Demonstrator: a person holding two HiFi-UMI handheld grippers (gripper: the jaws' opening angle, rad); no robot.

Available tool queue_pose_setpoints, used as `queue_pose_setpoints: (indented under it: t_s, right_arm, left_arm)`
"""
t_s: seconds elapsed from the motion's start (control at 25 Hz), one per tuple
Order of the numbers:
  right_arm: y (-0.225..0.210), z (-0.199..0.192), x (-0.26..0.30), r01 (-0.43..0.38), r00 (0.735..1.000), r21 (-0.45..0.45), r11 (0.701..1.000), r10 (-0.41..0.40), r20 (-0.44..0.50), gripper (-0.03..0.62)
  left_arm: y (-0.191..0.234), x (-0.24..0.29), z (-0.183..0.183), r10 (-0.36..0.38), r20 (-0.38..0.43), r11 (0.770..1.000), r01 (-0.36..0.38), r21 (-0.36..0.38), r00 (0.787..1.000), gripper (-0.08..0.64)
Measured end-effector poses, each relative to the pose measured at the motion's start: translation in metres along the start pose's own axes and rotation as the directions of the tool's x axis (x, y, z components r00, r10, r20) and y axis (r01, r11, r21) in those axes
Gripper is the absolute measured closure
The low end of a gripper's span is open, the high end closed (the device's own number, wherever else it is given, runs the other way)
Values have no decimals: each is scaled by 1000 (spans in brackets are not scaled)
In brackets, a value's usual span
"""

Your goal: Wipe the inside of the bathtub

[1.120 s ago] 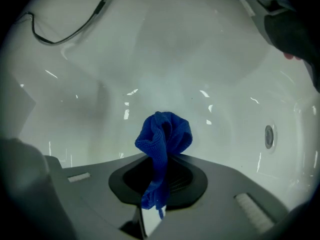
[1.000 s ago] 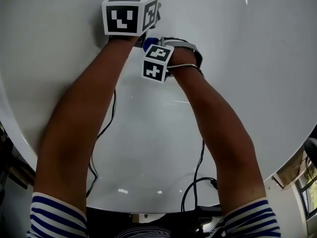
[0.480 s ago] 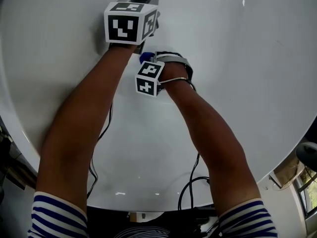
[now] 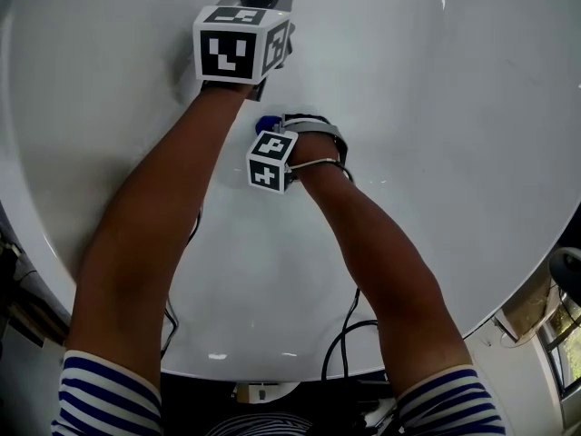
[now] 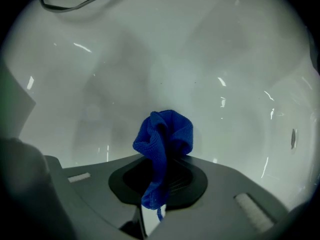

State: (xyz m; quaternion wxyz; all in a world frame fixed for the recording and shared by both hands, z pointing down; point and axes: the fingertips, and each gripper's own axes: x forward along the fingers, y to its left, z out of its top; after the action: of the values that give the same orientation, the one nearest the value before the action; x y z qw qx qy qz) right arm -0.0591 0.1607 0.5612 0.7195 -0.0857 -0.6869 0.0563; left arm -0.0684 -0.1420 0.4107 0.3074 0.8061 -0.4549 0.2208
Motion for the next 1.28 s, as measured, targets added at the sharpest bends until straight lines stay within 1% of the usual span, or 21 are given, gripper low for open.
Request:
queue_pose_setpoints:
  t_s: [0.12, 0.36, 0.52, 0.64, 0.88, 1.04, 1.16, 1.28]
  right_arm:
    - [24, 7, 1, -14, 1000, -18, 1000, 14, -8, 541]
    - [69, 3, 13, -76, 997, -42, 996, 76, -19, 541]
    - [78, 4, 15, -91, 996, -31, 995, 91, -13, 541]
    - [88, 5, 15, -117, 993, -43, 992, 116, -24, 541]
    - [90, 7, 12, -104, 994, -49, 993, 102, -30, 541]
    - [84, 3, 6, -115, 993, -9, 993, 115, -15, 541]
    - [68, -8, -12, -82, 997, 6, 997, 82, 1, 541]
    - [43, -31, -36, -36, 999, 15, 999, 36, -10, 540]
  left_arm:
    - [1, -16, -6, 5, 4, 1000, -5, -1, 1000, 557]
    - [-7, -29, -16, 14, 11, 1000, -14, -7, 1000, 557]
    - [-4, -39, -17, 21, 20, 1000, -21, -11, 1000, 557]
    - [-3, -48, -21, 26, 25, 1000, -26, -14, 999, 557]
    - [-8, -58, -22, 28, 24, 1000, -28, -4, 999, 557]
    - [-10, -62, -17, 30, 22, 1000, -30, 0, 999, 557]
    - [-10, -66, -7, 39, 19, 999, -39, 5, 999, 557]
    - [-11, -70, 7, 47, 17, 999, -47, 2, 999, 557]
